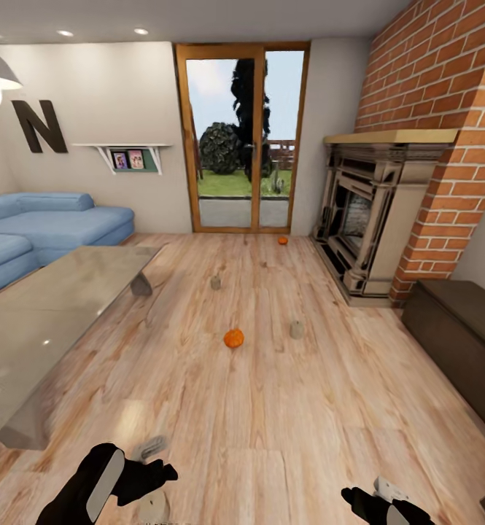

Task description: Place each of the two pumpkins and all three candles from the living room inside a cabinet in the living room (use any cabinet), then make sure every cabinet is closed, and position the cauldron so it is next to a table in the living room.

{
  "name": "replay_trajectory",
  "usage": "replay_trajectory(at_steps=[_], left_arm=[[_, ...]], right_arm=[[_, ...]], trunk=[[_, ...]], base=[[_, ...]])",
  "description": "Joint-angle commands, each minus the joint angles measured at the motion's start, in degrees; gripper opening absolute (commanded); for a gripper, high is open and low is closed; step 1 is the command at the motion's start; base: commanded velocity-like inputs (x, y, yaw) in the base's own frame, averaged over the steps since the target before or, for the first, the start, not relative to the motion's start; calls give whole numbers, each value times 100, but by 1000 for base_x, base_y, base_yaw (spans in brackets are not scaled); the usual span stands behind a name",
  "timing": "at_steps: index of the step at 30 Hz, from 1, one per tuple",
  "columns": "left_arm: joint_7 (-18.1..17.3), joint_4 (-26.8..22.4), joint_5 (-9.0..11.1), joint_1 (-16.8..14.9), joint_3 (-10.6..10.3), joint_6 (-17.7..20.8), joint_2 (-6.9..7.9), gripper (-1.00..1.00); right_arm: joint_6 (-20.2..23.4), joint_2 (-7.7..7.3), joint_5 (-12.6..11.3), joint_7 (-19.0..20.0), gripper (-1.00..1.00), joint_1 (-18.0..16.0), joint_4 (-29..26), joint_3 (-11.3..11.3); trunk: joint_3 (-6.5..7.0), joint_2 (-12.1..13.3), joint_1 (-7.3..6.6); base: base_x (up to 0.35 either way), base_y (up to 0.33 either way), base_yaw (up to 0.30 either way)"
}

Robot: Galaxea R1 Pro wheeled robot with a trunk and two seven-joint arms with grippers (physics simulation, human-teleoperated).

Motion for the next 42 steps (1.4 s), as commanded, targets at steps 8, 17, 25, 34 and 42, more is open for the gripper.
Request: replay_trajectory(at_steps=[8,17,25,34,42], left_arm=[[6,0,-1,0,-6,-155,4,100],[7,0,-10,0,-26,-293,11,100],[99,0,-10,0,-35,-492,-5,100],[786,0,11,0,-52,-875,-38,100],[957,1,16,0,-42,-989,-20,100]], right_arm=[[0,0,4,-7,100,0,0,0],[0,0,5,-9,100,0,0,0],[-30,0,-1,5,100,0,0,0],[529,259,5,-58,100,-36,-501,24],[1995,918,-38,-1765,100,-137,-2392,47]], trunk=[[0,0,0],[0,0,0],[-144,-321,176],[-305,-682,373],[-449,-1003,549]], base=[[7,0,291],[0,0,293],[0,0,167],[0,0,9],[0,0,0]])
